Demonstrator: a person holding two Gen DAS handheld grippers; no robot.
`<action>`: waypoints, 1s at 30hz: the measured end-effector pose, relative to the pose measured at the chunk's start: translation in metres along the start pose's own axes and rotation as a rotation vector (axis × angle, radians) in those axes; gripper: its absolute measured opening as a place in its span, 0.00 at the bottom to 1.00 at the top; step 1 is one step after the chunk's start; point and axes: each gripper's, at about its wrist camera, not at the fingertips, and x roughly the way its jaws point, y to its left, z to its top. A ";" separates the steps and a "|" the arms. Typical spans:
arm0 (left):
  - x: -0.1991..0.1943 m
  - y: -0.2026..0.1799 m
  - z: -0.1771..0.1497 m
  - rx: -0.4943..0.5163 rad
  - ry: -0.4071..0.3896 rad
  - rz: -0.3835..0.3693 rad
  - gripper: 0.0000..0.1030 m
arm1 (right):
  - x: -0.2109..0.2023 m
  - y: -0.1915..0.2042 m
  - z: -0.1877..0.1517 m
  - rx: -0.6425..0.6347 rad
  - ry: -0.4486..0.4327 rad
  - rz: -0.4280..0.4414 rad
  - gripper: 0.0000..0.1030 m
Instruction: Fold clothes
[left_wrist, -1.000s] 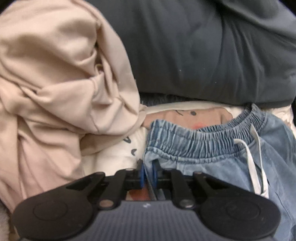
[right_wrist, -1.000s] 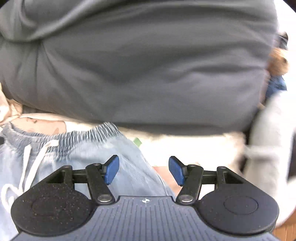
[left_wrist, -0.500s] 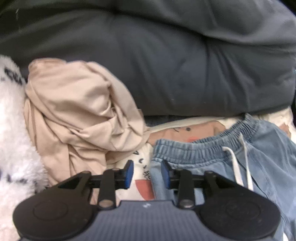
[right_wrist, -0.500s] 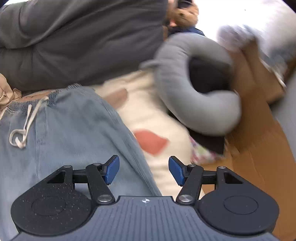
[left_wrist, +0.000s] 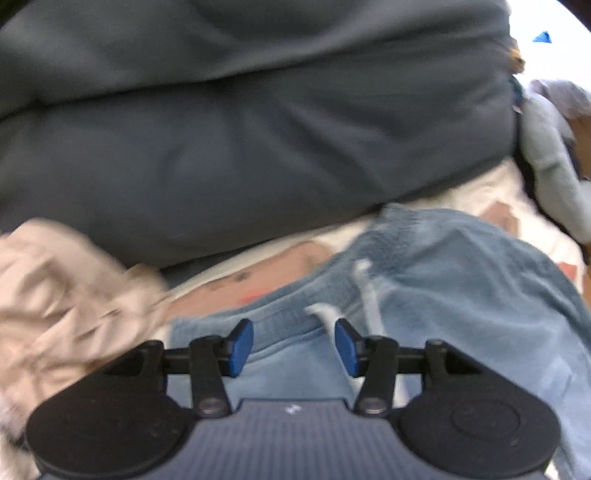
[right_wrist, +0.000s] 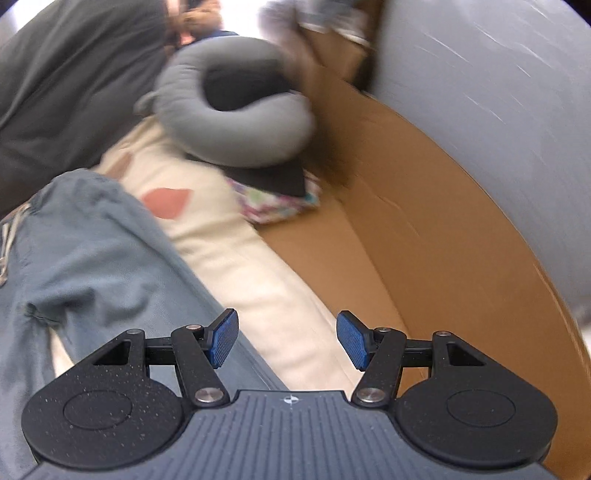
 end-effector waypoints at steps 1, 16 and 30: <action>0.003 -0.012 0.006 0.019 -0.003 -0.014 0.52 | -0.003 -0.011 -0.011 0.031 -0.001 -0.013 0.63; 0.040 -0.172 0.032 0.276 0.025 -0.127 0.61 | -0.037 -0.097 -0.158 0.430 -0.056 -0.200 0.63; 0.090 -0.256 0.014 0.284 0.139 -0.151 0.62 | -0.033 -0.139 -0.281 0.893 0.053 -0.281 0.64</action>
